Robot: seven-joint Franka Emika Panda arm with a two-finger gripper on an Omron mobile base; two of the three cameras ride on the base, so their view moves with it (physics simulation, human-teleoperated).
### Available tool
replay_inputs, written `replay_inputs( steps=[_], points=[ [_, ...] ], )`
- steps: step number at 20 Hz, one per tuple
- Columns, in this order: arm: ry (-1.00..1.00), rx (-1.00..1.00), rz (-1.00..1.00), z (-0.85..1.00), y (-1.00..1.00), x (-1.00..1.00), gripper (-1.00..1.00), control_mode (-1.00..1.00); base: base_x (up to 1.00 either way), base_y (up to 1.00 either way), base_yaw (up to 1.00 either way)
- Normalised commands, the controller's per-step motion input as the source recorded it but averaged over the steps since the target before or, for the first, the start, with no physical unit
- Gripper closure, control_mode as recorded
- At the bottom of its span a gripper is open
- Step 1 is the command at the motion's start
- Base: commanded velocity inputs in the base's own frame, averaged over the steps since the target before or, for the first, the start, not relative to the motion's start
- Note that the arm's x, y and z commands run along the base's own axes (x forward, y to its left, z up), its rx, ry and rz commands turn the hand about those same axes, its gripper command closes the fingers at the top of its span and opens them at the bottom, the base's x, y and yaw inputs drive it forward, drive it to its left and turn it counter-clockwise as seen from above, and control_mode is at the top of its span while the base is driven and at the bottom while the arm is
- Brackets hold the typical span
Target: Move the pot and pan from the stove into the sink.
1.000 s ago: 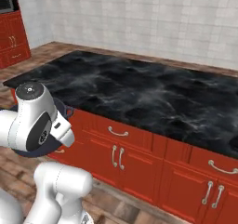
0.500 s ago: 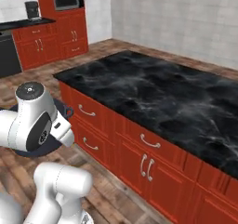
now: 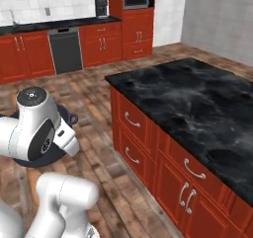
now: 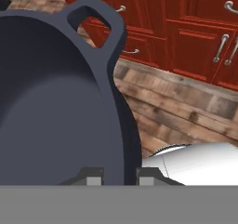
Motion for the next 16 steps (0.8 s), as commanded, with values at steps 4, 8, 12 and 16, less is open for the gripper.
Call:
replay_inputs(
  steps=[4,8,12,16],
  points=[
    [0.00,0.00,0.00,0.00,0.00,0.00,1.00,1.00,-0.04,0.00,0.49],
    [0.00,0.00,0.00,0.00,0.00,0.00,1.00,1.00,-0.04,0.00,0.49],
    [0.00,0.00,0.00,0.00,0.00,0.00,1.00,1.00,-0.04,0.00,0.49],
    [0.00,0.00,0.00,0.00,0.00,0.00,1.00,1.00,-0.02,0.00,0.48]
  ],
)
